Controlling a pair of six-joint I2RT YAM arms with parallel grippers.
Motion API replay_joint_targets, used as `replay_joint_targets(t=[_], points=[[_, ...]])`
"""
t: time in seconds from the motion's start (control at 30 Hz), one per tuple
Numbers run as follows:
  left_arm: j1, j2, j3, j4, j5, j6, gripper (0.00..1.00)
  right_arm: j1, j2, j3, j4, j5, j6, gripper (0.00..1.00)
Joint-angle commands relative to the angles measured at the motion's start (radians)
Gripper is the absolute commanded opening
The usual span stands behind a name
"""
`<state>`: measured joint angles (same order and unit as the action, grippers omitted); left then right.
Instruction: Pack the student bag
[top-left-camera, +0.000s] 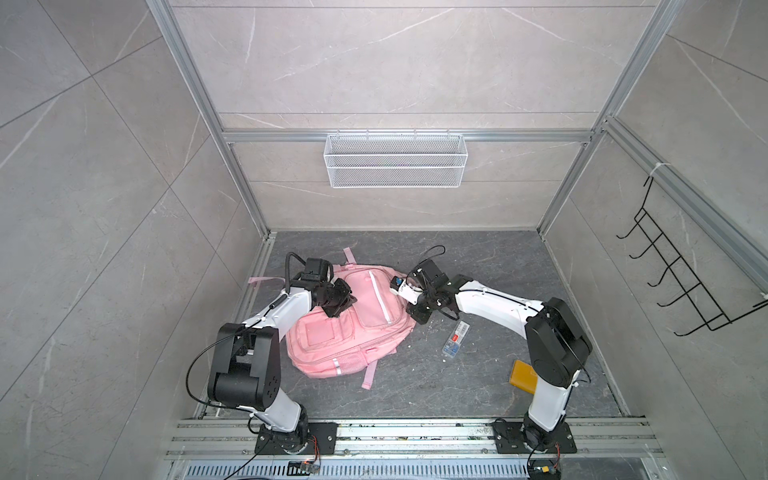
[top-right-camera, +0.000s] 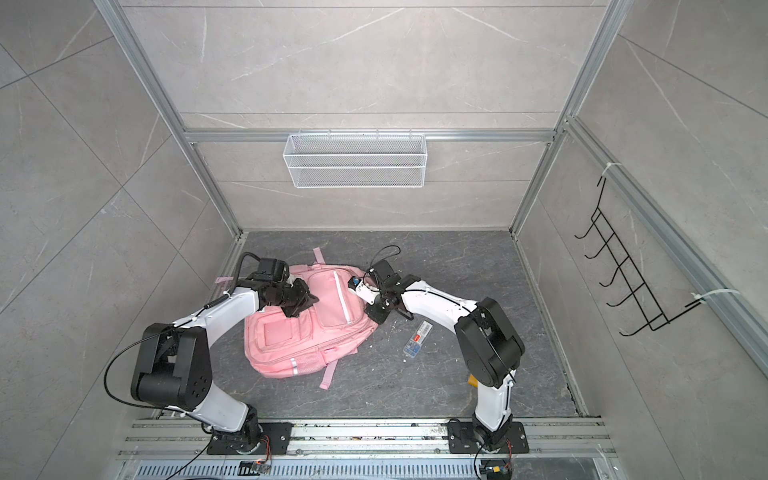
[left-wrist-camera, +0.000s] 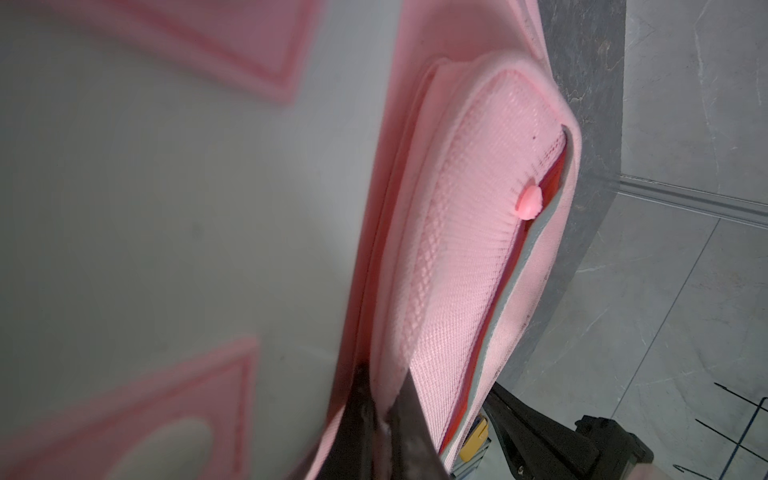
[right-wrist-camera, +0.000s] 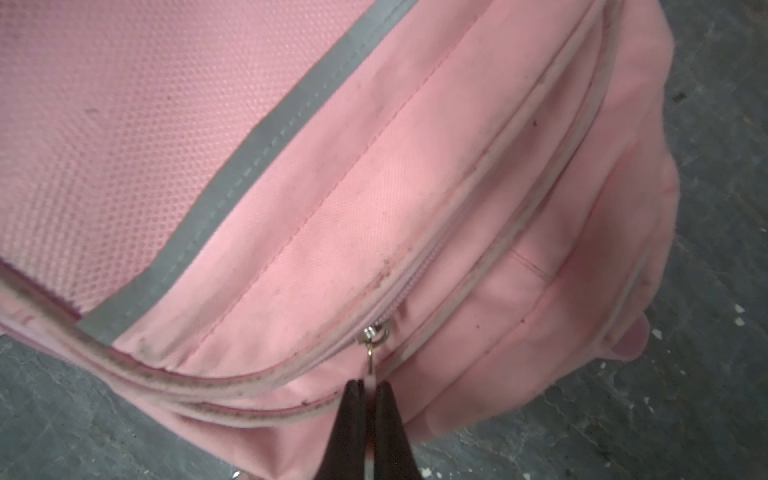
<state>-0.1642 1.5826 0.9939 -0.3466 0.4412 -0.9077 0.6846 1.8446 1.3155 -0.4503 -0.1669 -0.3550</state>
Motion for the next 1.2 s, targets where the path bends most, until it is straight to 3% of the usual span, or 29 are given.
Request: replay_joint_targets(t=[0.0,0.77,1.17], points=[[0.022,-0.02,-0.017,0.068,-0.029,-0.046,0.0,0.02,-0.039,-0.036,-0.001,0.031,0.036,0.0],[0.028,-0.013,-0.035,0.122,-0.007,-0.082,0.0,0.169,-0.096,-0.076,0.017,0.043,0.178,0.0],[0.05,-0.009,-0.042,0.15,0.01,-0.107,0.0,0.183,-0.133,-0.122,0.038,0.011,0.277,0.0]])
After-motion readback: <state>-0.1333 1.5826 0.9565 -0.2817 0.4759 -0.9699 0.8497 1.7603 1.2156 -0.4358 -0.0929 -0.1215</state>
